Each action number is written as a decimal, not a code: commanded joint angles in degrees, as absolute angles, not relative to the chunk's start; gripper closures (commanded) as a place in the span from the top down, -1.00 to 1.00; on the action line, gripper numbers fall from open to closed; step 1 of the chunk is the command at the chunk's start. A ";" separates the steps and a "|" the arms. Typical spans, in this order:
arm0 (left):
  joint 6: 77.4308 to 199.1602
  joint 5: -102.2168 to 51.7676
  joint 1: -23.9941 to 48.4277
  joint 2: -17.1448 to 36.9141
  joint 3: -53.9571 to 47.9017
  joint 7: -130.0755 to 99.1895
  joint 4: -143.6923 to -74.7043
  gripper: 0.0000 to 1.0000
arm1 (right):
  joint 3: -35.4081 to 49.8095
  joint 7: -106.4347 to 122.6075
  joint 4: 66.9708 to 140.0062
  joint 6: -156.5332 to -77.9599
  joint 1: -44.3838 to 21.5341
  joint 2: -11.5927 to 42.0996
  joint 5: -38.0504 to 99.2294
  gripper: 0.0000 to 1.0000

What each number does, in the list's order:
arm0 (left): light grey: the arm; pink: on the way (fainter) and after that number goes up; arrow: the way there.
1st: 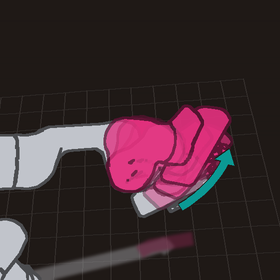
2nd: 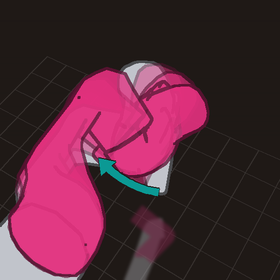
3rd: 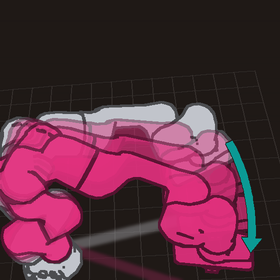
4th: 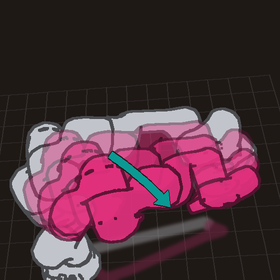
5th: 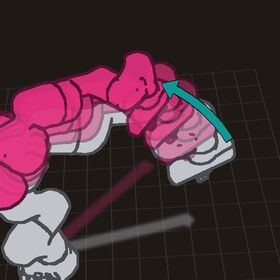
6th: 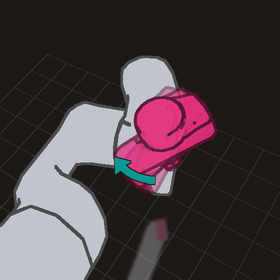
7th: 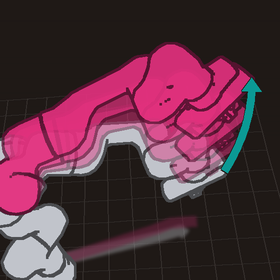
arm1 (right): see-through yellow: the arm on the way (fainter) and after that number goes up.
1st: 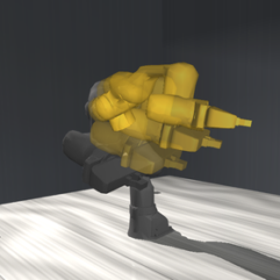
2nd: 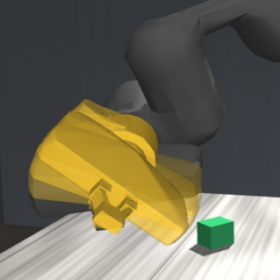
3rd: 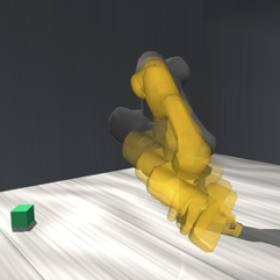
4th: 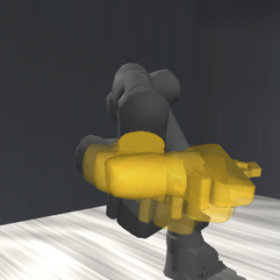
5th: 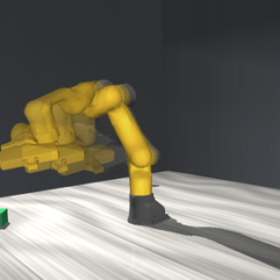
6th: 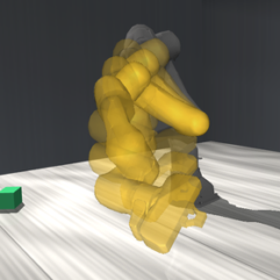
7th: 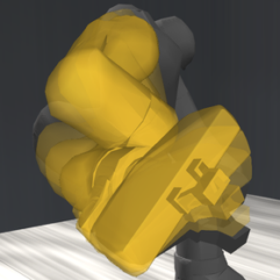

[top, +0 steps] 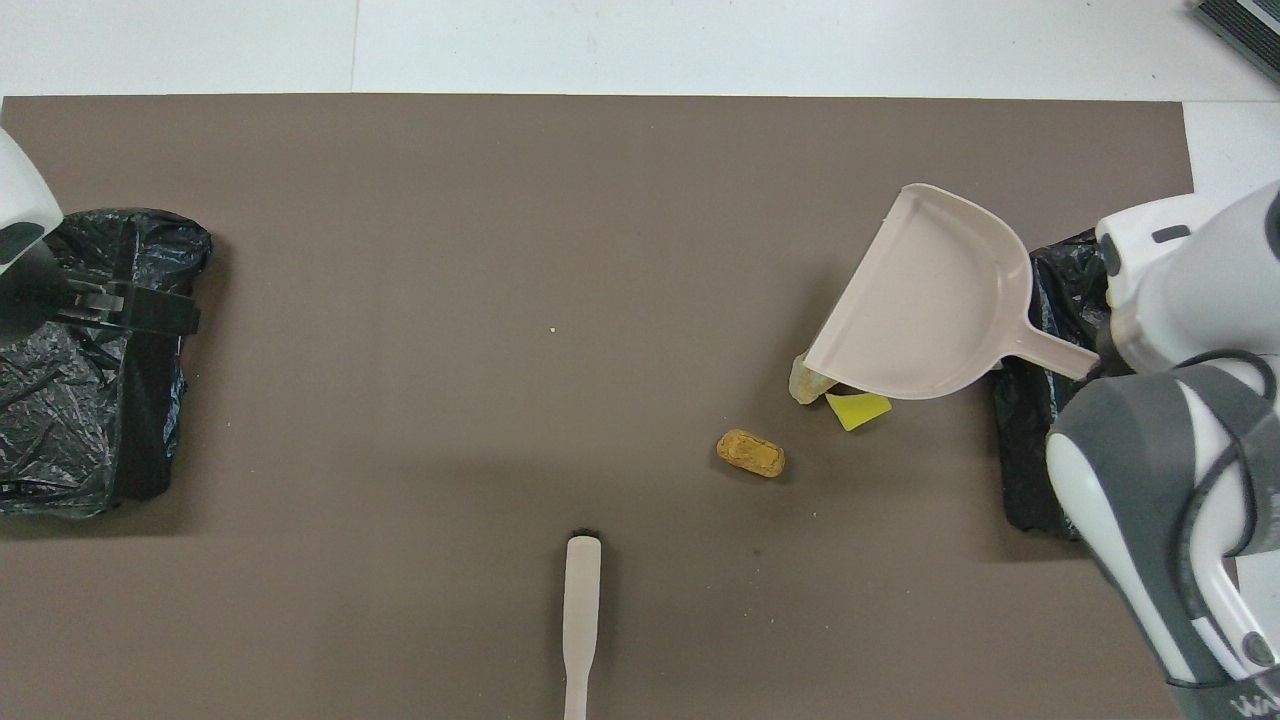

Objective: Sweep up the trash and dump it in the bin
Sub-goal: 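Return the dustpan to the table center with the right gripper, then reach the left gripper to the dustpan while the right gripper grasps the brush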

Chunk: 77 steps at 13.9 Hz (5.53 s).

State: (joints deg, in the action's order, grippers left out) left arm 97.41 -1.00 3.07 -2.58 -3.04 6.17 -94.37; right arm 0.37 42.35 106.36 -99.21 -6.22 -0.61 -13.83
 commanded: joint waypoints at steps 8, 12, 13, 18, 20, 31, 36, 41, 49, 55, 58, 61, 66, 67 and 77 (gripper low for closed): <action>97.56 -0.35 2.90 -3.25 -3.08 6.94 -94.66 1.00 | 0.44 -0.57 102.92 -109.58 -16.78 7.73 2.77 -1.00; 97.73 -0.35 2.99 -3.25 -3.08 6.77 -94.66 1.00 | 0.44 -13.50 96.87 -112.15 -24.25 15.80 4.22 -1.00; 97.73 -0.35 2.99 -3.25 -3.08 6.85 -94.66 1.00 | 0.53 -16.93 94.51 -112.50 -25.65 18.34 4.31 -1.00; 97.65 -0.35 2.99 -3.25 -3.08 6.86 -94.66 1.00 | 0.53 -35.22 81.31 -116.00 -33.04 31.89 4.39 -1.00; 97.39 -0.35 2.99 -3.34 -3.08 6.59 -94.66 1.00 | 0.53 -38.57 80.95 -118.90 -34.71 33.65 4.66 -1.00; 96.77 -0.35 3.25 -3.34 -3.08 6.06 -94.57 1.00 | 0.79 -39.55 85.69 -117.08 -34.53 28.31 8.79 1.00; 94.75 -0.26 3.25 -4.48 -3.08 6.85 -94.74 1.00 | 0.79 -45.33 98.24 -117.42 -40.94 19.26 8.88 1.00; 95.27 -0.26 3.95 -5.36 -3.69 5.10 -96.06 1.00 | 0.79 -53.86 110.19 -118.04 -48.06 11.36 8.88 1.00; 104.31 -0.09 12.64 0.51 -3.87 -3.34 -96.59 1.00 | 0.88 -63.90 130.86 -129.64 -58.96 -0.78 15.02 1.00; 115.38 -0.09 20.56 9.39 -3.87 -7.29 -96.33 1.00 | 0.97 -63.90 134.56 -132.54 -59.68 -1.14 18.72 0.81; 120.92 -0.09 23.98 14.57 -3.78 -10.18 -95.80 1.00 | 1.05 -63.63 134.73 -133.42 -60.90 -0.88 19.51 0.77; 124.09 -0.09 28.02 17.83 -3.78 -16.58 -95.80 1.00 | 1.05 -62.67 135.53 -133.33 -61.17 -0.97 20.39 0.68; 129.71 -0.35 29.71 21.97 -3.87 -21.87 -95.71 1.00 | 1.06 -62.58 135.62 -133.33 -61.70 -0.35 20.48 -0.20; 130.25 -0.09 29.71 22.76 -3.87 -22.58 -95.71 1.00 | 1.05 -62.67 135.44 -133.42 -61.70 -0.26 20.48 -0.48; 135.61 -0.09 29.80 25.49 -3.78 -27.77 -97.90 1.00 | 0.53 -62.76 132.37 -123.34 -51.61 -5.61 19.87 -1.00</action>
State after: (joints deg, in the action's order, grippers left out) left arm 134.22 -1.02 29.69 25.73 -4.18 -26.61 -96.51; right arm 0.38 -63.29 132.27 -127.77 -54.89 -1.70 19.14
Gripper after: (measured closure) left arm 0.000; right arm 0.731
